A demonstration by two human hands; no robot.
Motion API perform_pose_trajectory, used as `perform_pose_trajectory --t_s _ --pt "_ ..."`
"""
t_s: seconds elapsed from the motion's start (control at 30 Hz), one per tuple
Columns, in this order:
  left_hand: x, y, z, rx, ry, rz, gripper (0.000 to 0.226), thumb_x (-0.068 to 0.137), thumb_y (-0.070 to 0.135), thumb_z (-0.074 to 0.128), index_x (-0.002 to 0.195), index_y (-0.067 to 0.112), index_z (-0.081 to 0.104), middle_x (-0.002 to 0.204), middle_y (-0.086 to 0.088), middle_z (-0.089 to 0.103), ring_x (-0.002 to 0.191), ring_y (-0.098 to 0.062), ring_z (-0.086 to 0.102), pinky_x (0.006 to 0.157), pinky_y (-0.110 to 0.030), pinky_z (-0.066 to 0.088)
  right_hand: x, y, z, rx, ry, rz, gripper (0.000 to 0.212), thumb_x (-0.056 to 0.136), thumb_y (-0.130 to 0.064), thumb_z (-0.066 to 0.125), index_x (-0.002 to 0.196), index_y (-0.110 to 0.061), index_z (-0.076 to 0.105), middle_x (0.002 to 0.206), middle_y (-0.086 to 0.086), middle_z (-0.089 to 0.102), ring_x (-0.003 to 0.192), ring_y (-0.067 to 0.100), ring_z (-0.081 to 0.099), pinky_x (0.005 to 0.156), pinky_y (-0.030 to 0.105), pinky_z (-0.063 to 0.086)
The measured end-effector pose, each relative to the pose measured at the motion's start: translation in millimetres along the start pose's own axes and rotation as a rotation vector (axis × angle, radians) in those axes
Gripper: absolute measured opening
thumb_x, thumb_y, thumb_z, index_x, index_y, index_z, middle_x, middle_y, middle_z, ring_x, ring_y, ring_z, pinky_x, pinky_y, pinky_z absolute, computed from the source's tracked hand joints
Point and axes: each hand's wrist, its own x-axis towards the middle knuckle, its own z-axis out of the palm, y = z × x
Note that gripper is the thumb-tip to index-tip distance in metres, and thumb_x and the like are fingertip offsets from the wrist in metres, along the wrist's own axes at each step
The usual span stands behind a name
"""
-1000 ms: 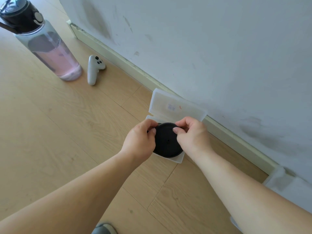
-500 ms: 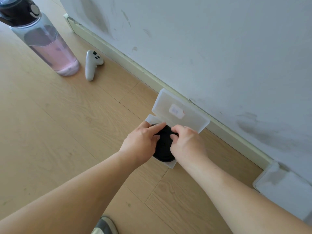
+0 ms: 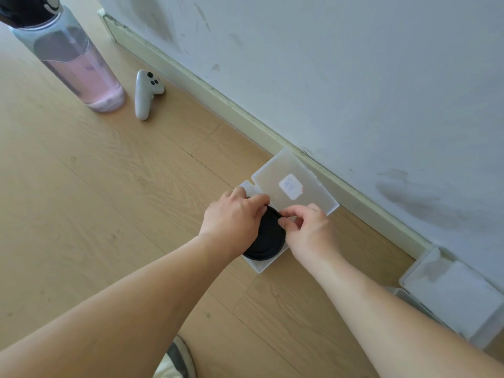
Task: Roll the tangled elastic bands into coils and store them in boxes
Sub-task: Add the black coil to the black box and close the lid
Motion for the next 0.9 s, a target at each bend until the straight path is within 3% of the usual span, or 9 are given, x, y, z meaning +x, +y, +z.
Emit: perform_pose_trajectory --t_s 0.13,0.37,0.5,0.63,0.77,0.9 --pt "2 6 3 0.099 0.064 -0.012 0.031 0.107 0.047 0.038 0.107 0.03 0.064 0.105 0.001 0.046 0.095 -0.023 0.048 0.071 -0.035 0.044 -3 1 3 0.083 -0.011 0.001 0.006 0.094 -0.026 0.071 0.098 -0.028 0.075 0.099 -0.01 0.057 0.076 0.005 0.061 0.067 0.021 0.046" --pt "-11 -5 17 -0.132 0.179 0.002 0.023 0.1 0.045 0.059 0.101 0.028 0.075 0.105 0.002 0.057 0.097 -0.024 0.05 0.064 -0.034 0.044 -13 8 12 0.176 -0.013 -0.008 0.007 0.09 -0.026 0.076 0.084 -0.027 0.073 0.1 -0.009 0.061 0.071 0.002 0.055 0.062 0.011 0.039" --pt "-12 -5 15 -0.161 0.127 -0.01 0.023 0.1 0.046 0.06 0.105 0.028 0.074 0.114 0.003 0.056 0.105 -0.024 0.049 0.071 -0.031 0.038 -18 11 16 0.16 -0.018 -0.037 0.008 0.09 -0.026 0.075 0.086 -0.033 0.073 0.099 -0.012 0.063 0.071 0.01 0.059 0.072 0.025 0.053" --pt "-12 -10 9 -0.152 0.078 0.025 0.024 0.1 0.048 0.059 0.107 0.03 0.073 0.118 0.006 0.055 0.11 -0.021 0.048 0.073 -0.031 0.04 -23 17 24 0.181 0.027 -0.047 0.011 0.086 -0.024 0.08 0.084 -0.034 0.074 0.094 -0.012 0.062 0.077 0.016 0.062 0.074 0.027 0.054" --pt "-9 -7 3 -0.051 0.141 0.077 0.025 0.098 0.046 0.062 0.093 0.024 0.074 0.102 0.004 0.059 0.098 -0.022 0.053 0.065 -0.035 0.051 -29 22 29 0.026 0.048 -0.147 0.02 0.086 -0.021 0.08 0.102 -0.032 0.077 0.091 -0.019 0.058 0.089 0.019 0.06 0.079 0.036 0.056" --pt "-11 -3 7 -0.055 0.188 0.113 0.028 0.098 0.037 0.064 0.081 0.016 0.07 0.088 0.003 0.06 0.088 -0.022 0.054 0.057 -0.035 0.051 -14 17 12 -0.096 0.059 -0.234 0.022 0.087 -0.014 0.074 0.097 -0.033 0.078 0.092 -0.019 0.065 0.089 0.02 0.062 0.087 0.041 0.056"
